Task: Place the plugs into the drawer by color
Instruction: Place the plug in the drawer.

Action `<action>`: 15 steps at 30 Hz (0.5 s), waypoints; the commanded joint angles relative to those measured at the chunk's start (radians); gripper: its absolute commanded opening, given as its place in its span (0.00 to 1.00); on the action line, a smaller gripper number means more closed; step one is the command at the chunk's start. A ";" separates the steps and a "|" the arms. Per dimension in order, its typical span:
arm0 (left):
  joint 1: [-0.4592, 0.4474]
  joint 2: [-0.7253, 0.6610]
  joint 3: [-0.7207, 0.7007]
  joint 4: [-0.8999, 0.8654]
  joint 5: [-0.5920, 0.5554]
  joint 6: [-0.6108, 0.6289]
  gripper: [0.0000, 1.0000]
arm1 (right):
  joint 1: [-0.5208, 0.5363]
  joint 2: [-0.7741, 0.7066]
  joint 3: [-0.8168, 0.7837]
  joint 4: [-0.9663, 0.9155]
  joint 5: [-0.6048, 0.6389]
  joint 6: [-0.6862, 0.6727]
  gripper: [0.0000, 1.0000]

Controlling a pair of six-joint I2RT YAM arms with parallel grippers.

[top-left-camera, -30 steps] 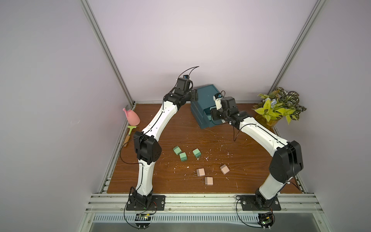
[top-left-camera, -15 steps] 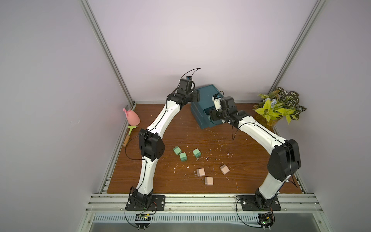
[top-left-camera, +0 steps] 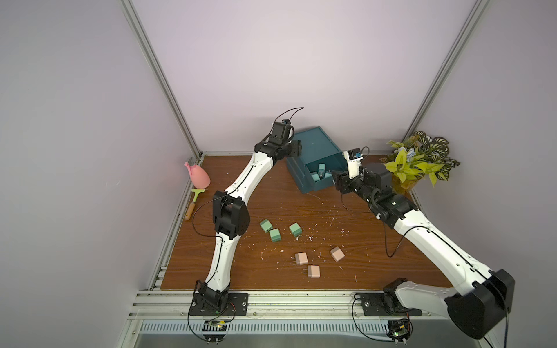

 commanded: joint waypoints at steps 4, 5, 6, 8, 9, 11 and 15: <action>-0.006 0.012 0.008 0.001 0.024 -0.003 0.72 | -0.002 -0.058 -0.199 0.155 0.063 0.029 0.64; -0.006 0.013 0.006 0.000 0.026 -0.005 0.72 | -0.002 -0.057 -0.217 0.181 0.063 0.033 0.64; -0.006 0.014 0.004 0.001 0.029 -0.006 0.72 | -0.003 -0.051 -0.232 0.207 0.063 0.036 0.63; -0.006 0.012 0.001 0.001 0.031 -0.006 0.72 | -0.001 -0.031 -0.248 0.247 0.065 0.036 0.63; -0.006 0.011 -0.003 0.001 0.031 -0.006 0.71 | -0.002 -0.018 -0.252 0.264 0.066 0.036 0.63; -0.006 0.008 -0.009 0.001 0.028 -0.005 0.71 | -0.003 0.005 -0.249 0.290 0.063 0.037 0.63; -0.006 0.005 -0.017 0.001 0.024 -0.005 0.72 | -0.003 0.050 -0.234 0.339 0.057 0.042 0.63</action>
